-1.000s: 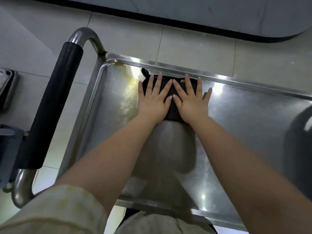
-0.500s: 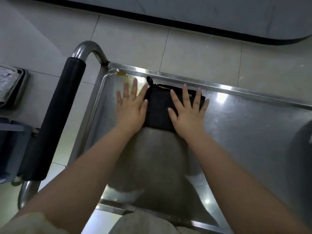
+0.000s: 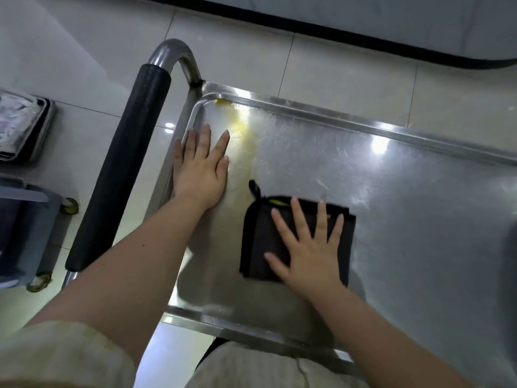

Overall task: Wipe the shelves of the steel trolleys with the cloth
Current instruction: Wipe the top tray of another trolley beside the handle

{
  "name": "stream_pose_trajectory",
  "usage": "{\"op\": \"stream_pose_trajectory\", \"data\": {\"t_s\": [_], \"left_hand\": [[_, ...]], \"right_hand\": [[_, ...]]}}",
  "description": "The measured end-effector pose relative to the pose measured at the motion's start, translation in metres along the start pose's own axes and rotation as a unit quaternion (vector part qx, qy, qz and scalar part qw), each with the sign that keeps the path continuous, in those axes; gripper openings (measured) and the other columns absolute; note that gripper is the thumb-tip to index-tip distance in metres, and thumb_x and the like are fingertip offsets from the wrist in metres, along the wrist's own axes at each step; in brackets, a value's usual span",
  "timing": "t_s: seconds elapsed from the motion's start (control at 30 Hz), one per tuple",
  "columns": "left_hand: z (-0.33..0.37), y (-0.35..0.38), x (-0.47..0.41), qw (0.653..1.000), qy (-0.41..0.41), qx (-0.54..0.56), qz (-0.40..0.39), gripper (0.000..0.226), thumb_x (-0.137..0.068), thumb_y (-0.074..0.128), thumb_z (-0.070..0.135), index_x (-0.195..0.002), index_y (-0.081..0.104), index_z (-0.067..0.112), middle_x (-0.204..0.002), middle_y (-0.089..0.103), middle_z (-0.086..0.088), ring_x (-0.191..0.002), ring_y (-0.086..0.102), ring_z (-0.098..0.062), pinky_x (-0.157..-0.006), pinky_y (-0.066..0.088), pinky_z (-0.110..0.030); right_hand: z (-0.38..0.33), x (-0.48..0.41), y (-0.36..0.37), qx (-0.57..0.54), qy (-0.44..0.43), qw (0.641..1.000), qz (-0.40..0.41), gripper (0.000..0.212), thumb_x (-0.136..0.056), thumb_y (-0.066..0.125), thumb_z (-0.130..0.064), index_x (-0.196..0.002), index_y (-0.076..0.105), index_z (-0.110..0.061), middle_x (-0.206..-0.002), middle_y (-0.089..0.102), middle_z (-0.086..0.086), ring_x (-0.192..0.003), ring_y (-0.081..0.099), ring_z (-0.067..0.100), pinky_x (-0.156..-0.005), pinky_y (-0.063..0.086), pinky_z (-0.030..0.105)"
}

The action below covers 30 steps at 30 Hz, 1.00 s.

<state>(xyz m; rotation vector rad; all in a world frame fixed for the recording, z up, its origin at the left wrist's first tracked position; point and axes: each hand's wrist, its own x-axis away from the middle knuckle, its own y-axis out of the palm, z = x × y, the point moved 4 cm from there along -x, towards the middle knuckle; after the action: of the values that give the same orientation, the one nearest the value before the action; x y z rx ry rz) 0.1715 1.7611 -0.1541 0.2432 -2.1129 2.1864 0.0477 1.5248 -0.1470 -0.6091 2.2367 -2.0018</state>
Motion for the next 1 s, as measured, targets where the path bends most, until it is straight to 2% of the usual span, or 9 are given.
{"op": "stream_pose_trajectory", "data": {"t_s": [0.1,0.2,0.33,0.43,0.53,0.73,0.8,0.87,1.0], "left_hand": [[-0.002,0.000,0.005,1.000,0.007,0.003,0.010,0.055,-0.101,0.008,0.046,-0.155,0.001,0.039,-0.165,-0.003,-0.003,-0.150,-0.006,-0.027,-0.110,-0.029,-0.036],[-0.006,0.001,0.008,1.000,0.014,0.015,0.012,0.058,-0.098,0.006,0.046,-0.155,0.003,0.037,-0.165,-0.001,-0.004,-0.150,-0.006,-0.027,-0.114,-0.022,-0.039],[-0.005,0.005,0.005,0.999,0.017,0.031,0.014,0.055,-0.101,0.010,0.045,-0.155,0.002,0.038,-0.165,-0.003,-0.003,-0.150,-0.007,-0.026,-0.118,-0.014,-0.042],[-0.004,0.007,-0.002,0.999,0.011,0.041,0.014,0.055,-0.101,0.011,0.046,-0.154,0.000,0.041,-0.165,-0.006,0.000,-0.150,-0.009,-0.024,-0.120,-0.007,-0.044],[-0.003,0.008,-0.005,0.999,0.006,0.042,0.010,0.055,-0.100,0.010,0.046,-0.154,-0.002,0.042,-0.164,-0.007,0.000,-0.150,-0.009,-0.024,-0.120,-0.008,-0.044],[-0.005,0.009,-0.003,0.998,0.014,0.055,0.005,0.055,-0.100,0.009,0.045,-0.154,-0.002,0.041,-0.164,-0.007,-0.001,-0.150,-0.010,-0.024,-0.120,-0.008,-0.045],[-0.007,0.010,0.002,0.998,0.017,0.058,0.013,0.055,-0.100,0.011,0.044,-0.154,0.001,0.040,-0.165,-0.005,-0.001,-0.150,-0.008,-0.024,-0.120,-0.008,-0.045],[-0.011,0.010,0.006,0.998,0.020,0.063,0.023,0.054,-0.101,0.015,0.043,-0.155,0.006,0.039,-0.165,-0.001,-0.002,-0.150,-0.005,-0.025,-0.121,-0.007,-0.044],[-0.013,0.009,0.010,0.997,0.017,0.063,0.038,0.055,-0.100,0.012,0.044,-0.155,0.008,0.040,-0.165,0.002,-0.001,-0.151,-0.002,-0.024,-0.121,-0.006,-0.043]], "right_hand": [[-0.012,0.023,0.007,0.013,-0.018,1.000,-0.009,0.079,-0.086,0.028,-0.077,-0.154,0.016,-0.040,-0.164,0.010,0.004,-0.145,0.004,0.050,-0.107,0.005,0.075],[0.003,-0.039,-0.006,0.016,0.031,0.999,0.011,0.074,-0.086,0.016,-0.079,-0.152,0.010,-0.047,-0.164,0.012,-0.002,-0.145,0.005,0.047,-0.109,-0.001,0.073],[0.038,-0.155,-0.027,0.005,0.144,0.990,-0.001,0.076,-0.080,0.008,-0.083,-0.149,-0.002,-0.053,-0.164,-0.001,-0.008,-0.146,-0.007,0.043,-0.108,-0.011,0.071],[0.042,-0.178,-0.030,0.010,0.157,0.988,-0.010,0.077,-0.080,0.008,-0.082,-0.150,-0.002,-0.051,-0.164,-0.004,-0.009,-0.146,-0.010,0.043,-0.108,-0.011,0.070],[0.024,-0.132,-0.022,0.022,0.112,0.993,0.000,0.076,-0.084,0.009,-0.080,-0.151,-0.002,-0.048,-0.164,-0.002,-0.006,-0.146,-0.009,0.043,-0.110,-0.006,0.070],[-0.050,0.038,0.018,0.009,0.011,1.000,-0.003,0.077,-0.088,0.029,-0.075,-0.154,0.018,-0.038,-0.164,0.010,0.003,-0.146,0.002,0.049,-0.107,0.007,0.076],[-0.056,0.044,0.019,0.012,-0.021,1.000,-0.009,0.076,-0.087,0.031,-0.076,-0.153,0.020,-0.040,-0.164,0.013,0.002,-0.146,0.005,0.049,-0.105,0.009,0.077],[-0.046,0.008,0.009,0.014,-0.020,1.000,0.009,0.073,-0.088,0.028,-0.076,-0.152,0.019,-0.044,-0.163,0.013,-0.002,-0.146,0.006,0.047,-0.107,0.007,0.075],[0.003,-0.123,-0.018,0.011,0.114,0.993,0.018,0.073,-0.084,0.011,-0.081,-0.150,0.000,-0.052,-0.164,0.002,-0.008,-0.147,-0.005,0.042,-0.110,-0.007,0.070]]}}
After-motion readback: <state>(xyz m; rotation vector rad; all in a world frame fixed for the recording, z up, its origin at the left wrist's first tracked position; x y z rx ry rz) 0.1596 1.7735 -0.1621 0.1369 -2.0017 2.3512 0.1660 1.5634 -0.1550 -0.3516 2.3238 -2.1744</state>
